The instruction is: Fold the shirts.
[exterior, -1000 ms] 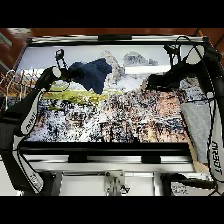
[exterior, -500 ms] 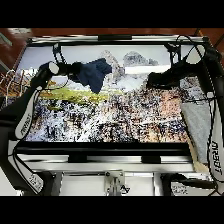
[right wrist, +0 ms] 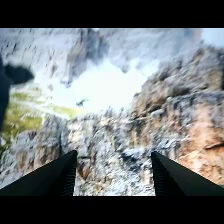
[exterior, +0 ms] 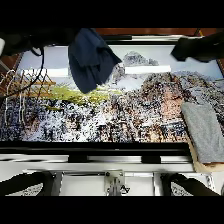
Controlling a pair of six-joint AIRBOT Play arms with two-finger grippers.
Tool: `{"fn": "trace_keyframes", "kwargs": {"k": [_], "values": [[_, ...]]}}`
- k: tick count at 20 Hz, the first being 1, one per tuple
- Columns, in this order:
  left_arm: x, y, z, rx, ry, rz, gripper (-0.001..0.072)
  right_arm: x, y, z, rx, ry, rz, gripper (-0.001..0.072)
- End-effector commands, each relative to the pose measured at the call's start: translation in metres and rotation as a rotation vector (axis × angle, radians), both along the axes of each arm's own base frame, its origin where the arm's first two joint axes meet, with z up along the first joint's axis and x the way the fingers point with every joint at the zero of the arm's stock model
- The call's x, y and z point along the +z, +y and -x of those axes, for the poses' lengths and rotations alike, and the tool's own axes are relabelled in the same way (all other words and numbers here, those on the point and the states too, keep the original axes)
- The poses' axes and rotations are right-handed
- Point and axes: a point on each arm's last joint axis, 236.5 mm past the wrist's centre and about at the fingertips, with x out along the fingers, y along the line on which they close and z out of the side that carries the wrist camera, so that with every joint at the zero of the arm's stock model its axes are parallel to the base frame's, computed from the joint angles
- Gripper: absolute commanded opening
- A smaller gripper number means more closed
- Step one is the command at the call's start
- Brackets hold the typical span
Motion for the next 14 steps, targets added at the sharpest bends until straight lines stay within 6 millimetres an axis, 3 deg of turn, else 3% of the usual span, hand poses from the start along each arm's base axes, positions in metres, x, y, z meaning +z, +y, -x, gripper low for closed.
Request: {"fn": "trace_keyframes", "kwargs": {"k": [1,4,8,9,10,11,12,14], "values": [[0.0,-0.037,0.072,-0.165,0.057,-0.05,0.0033,0.077,-0.049,0.06,-0.171,-0.193,0.049,0.0578],[-0.058,-0.077,0.079,-0.218,0.203,-0.062,0.0033,0.079,-0.053,0.092,-0.176,-0.169,0.049,0.0579],[-0.164,-0.133,0.08,-0.236,0.436,-0.092,0.0036,0.059,-0.057,0.097,-0.181,-0.079,0.078,0.0579],[-0.181,-0.148,0.087,-0.261,0.494,-0.083,0.018,0.055,-0.057,0.094,-0.181,-0.062,0.082,0.0579],[-0.191,-0.159,0.095,-0.293,0.558,-0.066,0.0658,0.049,-0.057,0.09,-0.178,-0.042,0.093,0.0579],[-0.197,-0.161,0.1,-0.308,0.599,-0.071,0.0718,0.042,-0.059,0.087,-0.178,-0.012,0.115,0.0579],[-0.202,-0.151,0.098,-0.303,0.618,-0.102,0.072,0.03,-0.064,0.084,-0.183,0.035,0.149,0.0579],[-0.213,-0.099,0.084,-0.237,0.659,-0.226,0.072,0.0,-0.082,0.083,-0.183,0.169,0.27,0.0579]]}}
